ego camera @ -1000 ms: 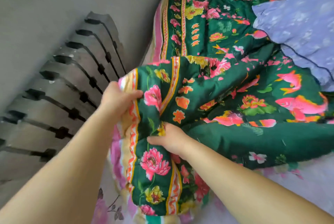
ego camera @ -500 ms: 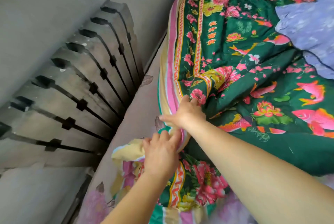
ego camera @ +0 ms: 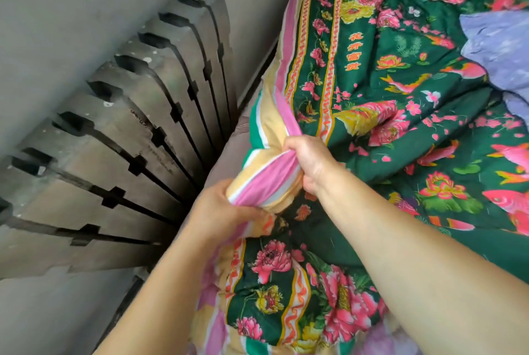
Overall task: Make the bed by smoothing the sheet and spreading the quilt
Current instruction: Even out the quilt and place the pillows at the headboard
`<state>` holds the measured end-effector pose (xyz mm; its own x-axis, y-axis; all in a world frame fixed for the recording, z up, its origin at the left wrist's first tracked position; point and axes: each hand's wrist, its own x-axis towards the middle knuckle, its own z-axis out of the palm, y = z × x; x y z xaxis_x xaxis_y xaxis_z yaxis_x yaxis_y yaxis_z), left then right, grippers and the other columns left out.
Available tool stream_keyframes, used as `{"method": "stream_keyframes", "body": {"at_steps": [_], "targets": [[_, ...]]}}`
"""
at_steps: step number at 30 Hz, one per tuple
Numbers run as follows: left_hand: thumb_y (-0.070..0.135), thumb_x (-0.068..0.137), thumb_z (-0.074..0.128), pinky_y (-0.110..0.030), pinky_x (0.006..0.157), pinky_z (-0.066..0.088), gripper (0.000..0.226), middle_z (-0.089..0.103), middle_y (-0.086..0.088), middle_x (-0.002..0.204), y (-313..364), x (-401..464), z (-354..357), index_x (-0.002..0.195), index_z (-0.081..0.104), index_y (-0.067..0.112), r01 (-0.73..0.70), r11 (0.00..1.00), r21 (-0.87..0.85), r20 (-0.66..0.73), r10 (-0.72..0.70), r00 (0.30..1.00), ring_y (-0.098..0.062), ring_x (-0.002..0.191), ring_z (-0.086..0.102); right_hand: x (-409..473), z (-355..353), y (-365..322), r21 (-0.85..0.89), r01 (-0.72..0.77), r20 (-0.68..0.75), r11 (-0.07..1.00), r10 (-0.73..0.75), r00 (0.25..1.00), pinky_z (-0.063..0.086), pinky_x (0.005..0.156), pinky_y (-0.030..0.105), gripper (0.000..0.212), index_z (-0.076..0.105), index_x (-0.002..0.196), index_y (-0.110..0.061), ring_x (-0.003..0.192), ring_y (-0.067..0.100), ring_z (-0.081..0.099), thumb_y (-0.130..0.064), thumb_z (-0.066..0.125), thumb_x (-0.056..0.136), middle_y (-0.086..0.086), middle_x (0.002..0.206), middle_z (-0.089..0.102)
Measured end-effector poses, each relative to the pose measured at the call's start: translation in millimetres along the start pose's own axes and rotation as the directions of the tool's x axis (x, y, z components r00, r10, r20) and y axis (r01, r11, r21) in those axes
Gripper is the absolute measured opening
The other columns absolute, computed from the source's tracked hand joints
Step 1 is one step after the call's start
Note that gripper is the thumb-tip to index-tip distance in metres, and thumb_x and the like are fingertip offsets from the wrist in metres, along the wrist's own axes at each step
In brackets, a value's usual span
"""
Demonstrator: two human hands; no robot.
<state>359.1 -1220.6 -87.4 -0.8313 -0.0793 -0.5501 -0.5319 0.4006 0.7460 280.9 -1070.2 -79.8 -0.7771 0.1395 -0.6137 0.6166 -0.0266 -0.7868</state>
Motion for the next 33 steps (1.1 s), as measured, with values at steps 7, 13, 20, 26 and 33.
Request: {"method": "stream_keyframes", "body": {"at_steps": [7, 13, 20, 26, 33], "targets": [[0.0, 0.059, 0.082, -0.02, 0.058, 0.042, 0.06, 0.062, 0.015, 0.083, 24.5, -8.0, -63.8, 0.094, 0.057, 0.041, -0.22, 0.967, -0.129, -0.274, 0.179, 0.945, -0.003, 0.073, 0.057, -4.8, 61.2, -47.9, 0.113, 0.059, 0.171, 0.992, -0.078, 0.982, 0.029, 0.051, 0.022, 0.032, 0.041, 0.053, -0.014, 0.048, 0.016, 0.039, 0.002, 0.048, 0.079, -0.003, 0.041, 0.037], [0.011, 0.07, 0.077, -0.034, 0.081, 0.045, 0.063, 0.061, 0.0, 0.105, -13.3, 26.4, -71.0, 0.126, 0.053, 0.027, -0.066, 0.989, 0.131, -0.449, 0.118, 0.886, -0.027, 0.102, 0.057, 24.1, 84.1, -13.5, 0.095, -0.05, 0.315, 0.994, 0.018, 0.949, 0.048, 0.073, 0.032, 0.033, 0.056, 0.118, -0.012, 0.082, 0.025, 0.06, 0.002, 0.049, 0.088, 0.012, 0.091, 0.065], [0.014, 0.085, 0.06, -0.05, 0.111, 0.024, 0.064, 0.029, -0.021, 0.143, -55.3, 38.4, -54.6, 0.144, 0.033, 0.015, 0.096, 0.877, 0.471, -0.519, 0.188, 0.834, -0.04, 0.132, 0.03, 27.9, 57.3, 42.2, -0.186, -0.058, 0.319, 0.981, 0.116, 0.941, 0.048, 0.092, 0.036, 0.043, 0.047, 0.136, -0.013, 0.112, 0.023, 0.057, -0.006, 0.052, 0.094, 0.014, 0.119, 0.059], [0.014, 0.066, 0.075, -0.058, 0.108, 0.026, 0.068, 0.043, -0.019, 0.138, -63.9, -0.9, 26.4, 0.13, 0.053, 0.016, -0.134, 0.622, 0.771, -0.165, 0.399, 0.902, -0.037, 0.132, 0.038, 9.8, -85.2, 118.8, -0.643, -0.01, -0.037, 0.766, -0.018, 0.999, 0.042, 0.095, 0.029, 0.032, 0.063, 0.119, -0.008, 0.108, 0.022, 0.058, -0.001, 0.051, 0.091, 0.008, 0.118, 0.064], [0.036, 0.083, 0.062, -0.053, 0.115, 0.012, 0.062, 0.028, -0.006, 0.151, -30.9, -33.9, 148.9, 0.14, 0.039, 0.03, -0.458, 0.458, 0.762, 0.318, 0.352, 0.88, -0.024, 0.144, 0.02, -50.2, -254.2, 158.7, -0.94, -0.23, -0.254, 0.253, -0.068, 0.965, 0.04, 0.102, 0.035, 0.05, 0.047, 0.137, -0.02, 0.126, 0.029, 0.045, -0.013, 0.055, 0.088, 0.008, 0.139, 0.047]]}}
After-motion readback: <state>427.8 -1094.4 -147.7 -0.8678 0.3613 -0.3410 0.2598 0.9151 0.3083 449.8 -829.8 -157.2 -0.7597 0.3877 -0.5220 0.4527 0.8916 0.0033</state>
